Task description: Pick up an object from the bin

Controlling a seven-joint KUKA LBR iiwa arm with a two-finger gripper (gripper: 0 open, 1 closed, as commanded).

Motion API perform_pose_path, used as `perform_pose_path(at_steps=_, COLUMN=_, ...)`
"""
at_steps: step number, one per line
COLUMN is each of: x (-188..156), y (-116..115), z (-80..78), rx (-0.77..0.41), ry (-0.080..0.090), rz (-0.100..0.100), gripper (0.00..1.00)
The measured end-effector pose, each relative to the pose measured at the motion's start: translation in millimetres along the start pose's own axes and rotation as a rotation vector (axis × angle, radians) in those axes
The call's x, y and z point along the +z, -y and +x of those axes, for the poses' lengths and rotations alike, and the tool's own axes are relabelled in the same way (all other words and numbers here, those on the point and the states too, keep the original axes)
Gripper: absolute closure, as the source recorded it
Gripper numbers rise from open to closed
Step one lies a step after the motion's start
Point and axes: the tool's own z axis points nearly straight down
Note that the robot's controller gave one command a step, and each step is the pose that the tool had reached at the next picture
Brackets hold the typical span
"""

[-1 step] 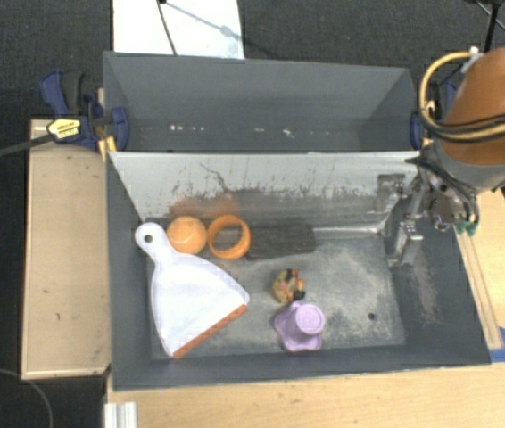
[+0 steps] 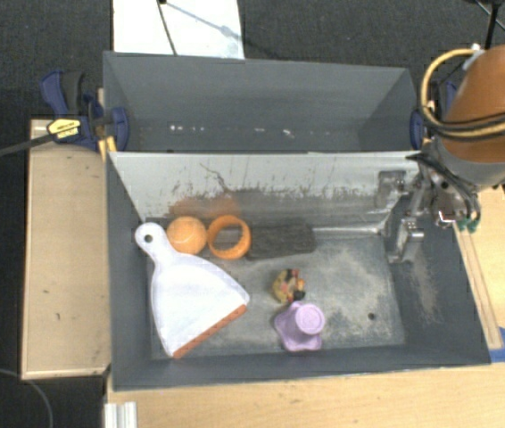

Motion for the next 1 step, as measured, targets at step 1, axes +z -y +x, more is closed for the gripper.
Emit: perform_pose_path(at_steps=1, x=38.3, y=-15.0, z=-7.6, rx=0.012, ry=0.009, rz=0.001, gripper=0.00)
